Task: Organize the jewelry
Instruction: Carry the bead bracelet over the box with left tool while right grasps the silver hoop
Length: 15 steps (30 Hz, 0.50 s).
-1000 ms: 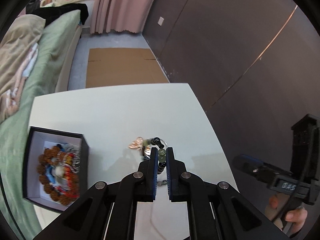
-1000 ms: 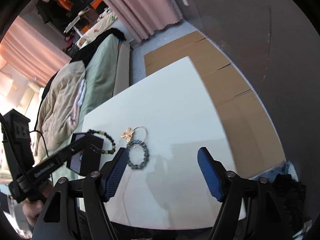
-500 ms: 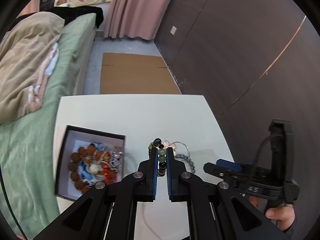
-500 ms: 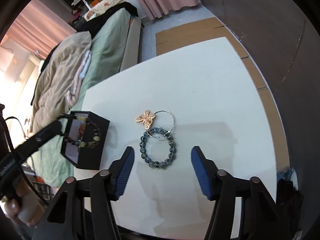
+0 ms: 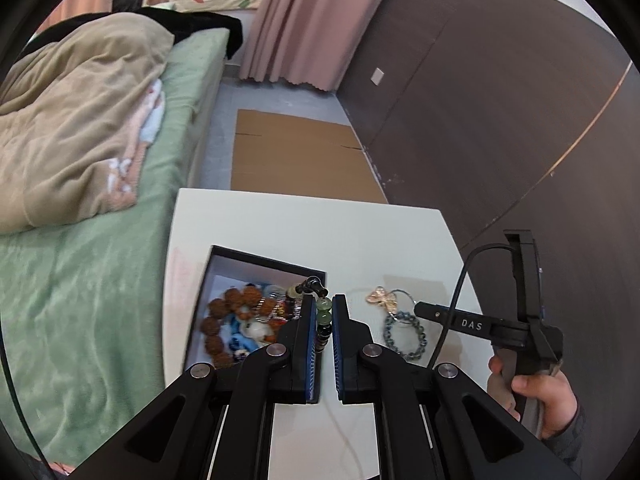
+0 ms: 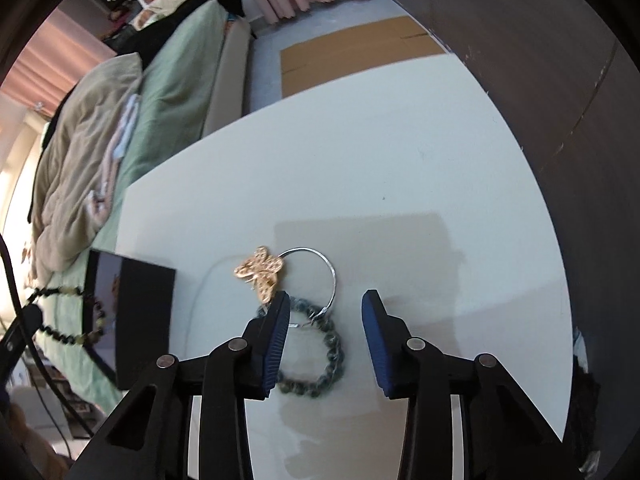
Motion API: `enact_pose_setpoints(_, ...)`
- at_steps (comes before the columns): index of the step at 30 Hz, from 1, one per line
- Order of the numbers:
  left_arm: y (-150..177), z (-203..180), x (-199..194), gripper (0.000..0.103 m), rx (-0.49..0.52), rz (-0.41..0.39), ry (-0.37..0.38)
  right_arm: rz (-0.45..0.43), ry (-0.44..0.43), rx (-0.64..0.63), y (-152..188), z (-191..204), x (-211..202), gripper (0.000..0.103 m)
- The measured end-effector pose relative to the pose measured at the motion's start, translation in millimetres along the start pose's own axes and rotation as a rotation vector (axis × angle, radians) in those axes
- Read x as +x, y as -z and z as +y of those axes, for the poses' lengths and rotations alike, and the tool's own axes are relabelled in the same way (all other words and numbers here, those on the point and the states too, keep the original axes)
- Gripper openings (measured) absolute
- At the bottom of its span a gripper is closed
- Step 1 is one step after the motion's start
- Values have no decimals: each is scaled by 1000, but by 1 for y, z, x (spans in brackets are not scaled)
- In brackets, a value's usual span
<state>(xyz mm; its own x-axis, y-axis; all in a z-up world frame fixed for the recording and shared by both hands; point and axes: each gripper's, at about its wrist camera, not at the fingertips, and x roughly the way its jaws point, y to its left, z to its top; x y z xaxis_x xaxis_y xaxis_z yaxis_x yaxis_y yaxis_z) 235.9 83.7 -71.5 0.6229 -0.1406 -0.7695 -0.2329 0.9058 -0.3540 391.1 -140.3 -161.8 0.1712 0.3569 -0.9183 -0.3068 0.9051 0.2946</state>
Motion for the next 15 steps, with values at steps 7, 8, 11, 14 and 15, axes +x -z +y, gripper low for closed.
enact_pose_setpoints(7,0,15,-6,7,-34,-12,-8,34,57,7,-7,4,12,17)
enact_pose_setpoints(8,1,17,-6,7,-38,-13,-7,37,72,0,-7,5,14,9)
enact_pose_setpoints(11,2,19,-9,7,-43,-17,-4,39,81,-8,-8,7,15,5)
enact_pose_setpoints(14,3,21,-12,7,-46,-21,1,12,63,-1,-5,5,8,2)
enact_pose_setpoints(15,3,22,-12,7,-48,-22,2,2,52,1,-4,5,5,2)
